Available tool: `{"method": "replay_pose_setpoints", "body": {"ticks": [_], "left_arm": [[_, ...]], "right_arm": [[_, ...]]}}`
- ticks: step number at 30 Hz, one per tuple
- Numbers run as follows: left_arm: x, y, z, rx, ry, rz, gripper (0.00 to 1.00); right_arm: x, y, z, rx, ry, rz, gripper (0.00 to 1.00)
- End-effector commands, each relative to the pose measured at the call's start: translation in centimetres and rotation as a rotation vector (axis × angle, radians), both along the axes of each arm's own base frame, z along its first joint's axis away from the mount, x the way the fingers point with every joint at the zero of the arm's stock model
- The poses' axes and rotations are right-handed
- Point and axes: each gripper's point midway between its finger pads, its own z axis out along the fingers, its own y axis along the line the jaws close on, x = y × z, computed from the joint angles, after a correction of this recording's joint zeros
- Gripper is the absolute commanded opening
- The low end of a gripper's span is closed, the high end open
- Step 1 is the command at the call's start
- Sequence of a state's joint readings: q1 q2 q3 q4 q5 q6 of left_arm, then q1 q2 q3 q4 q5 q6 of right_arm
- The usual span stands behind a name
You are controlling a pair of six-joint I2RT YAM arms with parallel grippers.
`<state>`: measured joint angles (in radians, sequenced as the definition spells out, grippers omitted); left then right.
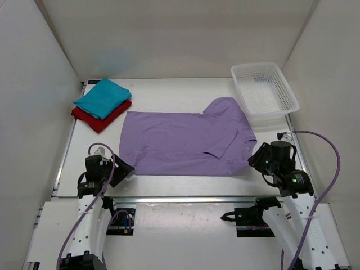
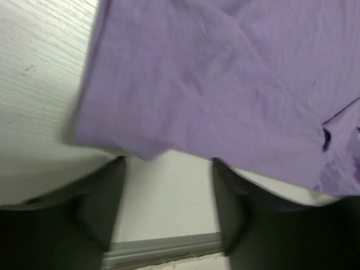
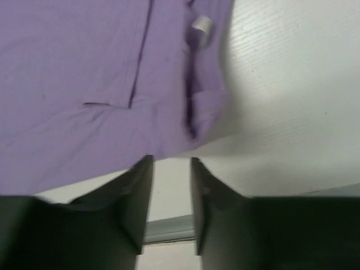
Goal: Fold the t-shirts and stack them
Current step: Fold the flattened tshirt in 1/3 of the way
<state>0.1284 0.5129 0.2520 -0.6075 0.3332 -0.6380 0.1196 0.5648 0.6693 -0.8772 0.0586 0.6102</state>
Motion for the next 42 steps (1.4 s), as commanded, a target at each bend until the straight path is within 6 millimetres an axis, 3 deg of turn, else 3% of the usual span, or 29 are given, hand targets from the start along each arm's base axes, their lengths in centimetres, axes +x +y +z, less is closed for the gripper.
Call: {"method": "replay_pose_setpoints", "body": {"ticks": [1, 3, 5, 6, 8, 10, 13, 17, 20, 23, 27, 30, 32, 33, 36, 42], "left_arm": [[0.0, -0.1, 1.2, -0.007, -0.008, -0.006, 0.79], [0.6, 0.4, 2.0, 0.001, -0.039, 0.009, 0.81], [1.5, 1.2, 3.5, 0.028, -0.091, 0.041, 0.81], [2.1, 1.5, 4.9, 0.044, -0.141, 0.041, 0.78], [3.4, 3.0, 7.5, 0.129, -0.202, 0.100, 0.74], [4.6, 3.0, 8.9, 0.152, -0.242, 0.093, 0.71], [6.4, 1.2, 9.0, 0.111, -0.264, 0.053, 0.68], [6.8, -1.4, 4.5, 0.004, -0.182, 0.002, 0.63], [7.2, -3.0, 3.2, 0.022, -0.171, -0.037, 0.62], [7.1, -2.7, 2.0, 0.034, -0.161, -0.012, 0.63], [5.6, -0.5, -1.8, -0.049, -0.082, 0.075, 0.63], [4.9, 0.2, -3.1, 0.007, -0.042, 0.070, 0.64], [4.9, 1.1, -3.4, 0.083, -0.048, 0.091, 0.67], [4.7, 0.3, -3.2, 0.086, -0.059, 0.060, 0.68], [4.7, 0.8, -2.9, 0.119, -0.072, 0.062, 0.68], [5.8, 0.8, 0.6, 0.191, -0.173, 0.043, 0.68]], "right_arm": [[-0.4, -1.1, 2.5, -0.094, -0.033, 0.026, 0.36], [0.0, -0.8, 2.8, -0.109, -0.014, 0.055, 0.44], [0.9, 0.2, 2.8, -0.093, -0.018, 0.099, 0.43], [1.6, 1.2, 3.1, -0.061, -0.046, 0.132, 0.36], [2.6, 4.0, 1.0, 0.034, -0.056, 0.219, 0.16], [3.3, 5.7, -0.9, 0.106, -0.045, 0.253, 0.03], [5.6, 7.7, -2.7, 0.137, -0.084, 0.301, 0.00], [7.5, 9.1, -5.0, 0.167, -0.073, 0.348, 0.14], [8.8, 9.9, -6.5, 0.193, -0.082, 0.358, 0.24], [9.6, 10.3, -7.3, 0.192, -0.076, 0.355, 0.27], [9.9, 11.1, -8.2, 0.212, -0.066, 0.371, 0.28], [9.8, 11.6, -9.1, 0.214, -0.045, 0.378, 0.26], [9.6, 11.6, -9.8, 0.226, -0.023, 0.377, 0.26], [9.5, 11.4, -10.1, 0.227, -0.009, 0.366, 0.27], [9.3, 11.3, -10.4, 0.206, 0.003, 0.361, 0.26], [8.3, 11.0, -11.3, 0.167, 0.025, 0.347, 0.28]]}}
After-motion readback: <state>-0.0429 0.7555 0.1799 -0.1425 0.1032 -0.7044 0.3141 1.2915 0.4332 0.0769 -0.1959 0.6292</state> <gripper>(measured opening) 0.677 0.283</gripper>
